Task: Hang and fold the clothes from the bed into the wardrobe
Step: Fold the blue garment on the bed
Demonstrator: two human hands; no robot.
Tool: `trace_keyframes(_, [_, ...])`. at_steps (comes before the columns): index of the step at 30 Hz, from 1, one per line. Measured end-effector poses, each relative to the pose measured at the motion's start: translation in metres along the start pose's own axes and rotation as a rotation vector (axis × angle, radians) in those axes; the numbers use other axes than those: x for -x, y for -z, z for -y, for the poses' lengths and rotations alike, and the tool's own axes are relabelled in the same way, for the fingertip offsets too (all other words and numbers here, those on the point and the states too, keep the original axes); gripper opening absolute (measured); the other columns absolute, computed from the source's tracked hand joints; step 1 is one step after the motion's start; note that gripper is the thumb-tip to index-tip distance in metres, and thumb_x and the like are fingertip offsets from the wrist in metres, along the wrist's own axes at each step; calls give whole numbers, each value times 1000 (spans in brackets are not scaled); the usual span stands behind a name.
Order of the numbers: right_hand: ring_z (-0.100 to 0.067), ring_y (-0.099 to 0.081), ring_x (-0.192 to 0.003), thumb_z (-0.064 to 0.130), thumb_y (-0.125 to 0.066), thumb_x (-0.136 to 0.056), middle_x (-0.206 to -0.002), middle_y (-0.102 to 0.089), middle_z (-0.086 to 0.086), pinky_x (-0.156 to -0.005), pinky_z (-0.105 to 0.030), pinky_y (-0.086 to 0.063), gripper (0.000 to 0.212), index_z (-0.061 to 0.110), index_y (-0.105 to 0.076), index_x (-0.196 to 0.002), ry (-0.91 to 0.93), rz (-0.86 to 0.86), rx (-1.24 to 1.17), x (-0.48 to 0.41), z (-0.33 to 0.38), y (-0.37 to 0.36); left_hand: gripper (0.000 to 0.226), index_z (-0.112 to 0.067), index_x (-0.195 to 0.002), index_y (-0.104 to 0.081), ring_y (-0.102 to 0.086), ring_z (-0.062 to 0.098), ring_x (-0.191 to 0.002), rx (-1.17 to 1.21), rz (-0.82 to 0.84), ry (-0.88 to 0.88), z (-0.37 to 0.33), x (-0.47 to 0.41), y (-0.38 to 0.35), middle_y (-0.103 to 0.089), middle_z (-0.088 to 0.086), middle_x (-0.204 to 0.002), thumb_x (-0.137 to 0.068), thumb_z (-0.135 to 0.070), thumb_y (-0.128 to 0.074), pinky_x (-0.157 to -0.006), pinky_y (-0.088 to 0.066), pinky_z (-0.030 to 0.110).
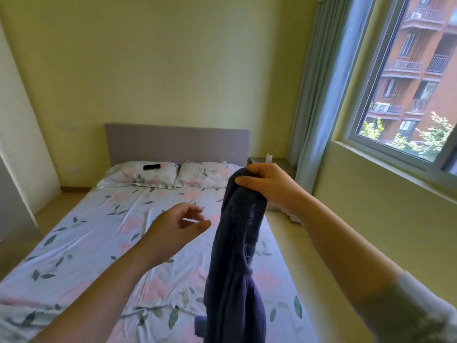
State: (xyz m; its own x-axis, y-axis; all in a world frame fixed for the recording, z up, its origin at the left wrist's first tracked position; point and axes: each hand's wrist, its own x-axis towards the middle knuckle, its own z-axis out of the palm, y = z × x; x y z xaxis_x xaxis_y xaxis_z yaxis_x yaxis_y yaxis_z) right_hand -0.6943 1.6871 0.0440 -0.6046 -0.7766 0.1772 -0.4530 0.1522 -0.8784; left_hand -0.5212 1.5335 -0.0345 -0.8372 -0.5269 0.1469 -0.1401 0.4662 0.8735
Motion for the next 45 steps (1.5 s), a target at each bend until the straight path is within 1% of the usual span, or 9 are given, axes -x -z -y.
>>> trace_keyframes(3, [-3,-65,-56,15,-65,-93,-78,-70,-5,-53,-14,-51,8,11,-72,-96,-87,-77,-162,-2,10,0,35,-26,-97,-66,-69,9,-81,46,28,-46,-17,4,-10,-71,-7,-90,-74,-52,-73,-80,-57,30])
trace_keyframes(10, [-14,-69,-62,4,-60,-94,-95,-64,-19,-52,-19,-54,29,11,-50,-121,-123,-232,-480,4,37,12,57,-30,-104,-60,-68,2,-92,168,20,-146,-30,12,-47,-68,-19,-102,-63,-66,-77,-72,-54,17])
trace_keyframes(17, [-19,-70,-80,-4,-52,-96,-102,-65,-20,-64,-21,-58,17,2,-67,-101,29,-178,-593,13,59,26,22,-28,-94,-59,-64,-8,-76,154,-205,-274,-51,-5,-75,-70,-16,-82,-81,-39,-73,-66,-46,5])
trace_keyframes(22, [-22,-70,-94,-3,-63,-90,-114,-64,-20,-75,-24,-60,31,-2,-60,-121,42,-318,-608,14,54,51,23,-24,-73,-52,-50,0,-56,102,-179,-288,-53,-16,-64,-53,-16,-58,-92,-12,-56,-56,-40,10])
trace_keyframes(27, [-19,-70,-94,-7,-72,-80,-106,-66,-11,-82,-25,-58,39,-3,-60,-117,32,-265,-462,20,40,73,18,-20,-80,-56,-44,1,-49,46,-30,-345,-68,-30,-36,-49,-14,-55,-90,-32,-65,-49,-37,13])
trace_keyframes(33, [-13,-70,-68,1,-65,-87,-79,-72,-6,-65,-20,-59,18,17,-73,-82,119,-354,111,21,39,94,12,-29,-91,-63,-54,1,-64,-188,-50,-438,-86,-51,2,-62,-12,-71,-92,-17,-63,-59,-40,12])
trace_keyframes(37, [-16,-69,-59,4,-59,-89,-73,-73,-11,-63,-27,-62,17,14,-72,-83,63,-445,155,15,41,105,18,-27,-91,-63,-62,23,-78,-275,-28,-414,-88,-61,21,-67,2,-80,-92,-10,-57,-72,-49,35])
trace_keyframes(42, [-24,-69,-61,11,-50,-91,-74,-71,-12,-64,-35,-62,24,17,-70,-81,79,-570,302,12,44,108,31,-35,-82,-61,-55,10,-65,-353,-73,-394,-84,-71,38,-66,-6,-74,-88,-5,-55,-64,-45,24])
trace_keyframes(45, [-19,-65,-51,9,-43,-91,-73,-67,-12,-64,-38,-62,29,11,-71,-86,46,-601,225,11,45,114,20,-30,-86,-66,-62,18,-77,-321,-80,-359,-77,-74,48,-69,-2,-82,-92,-12,-60,-73,-49,29])
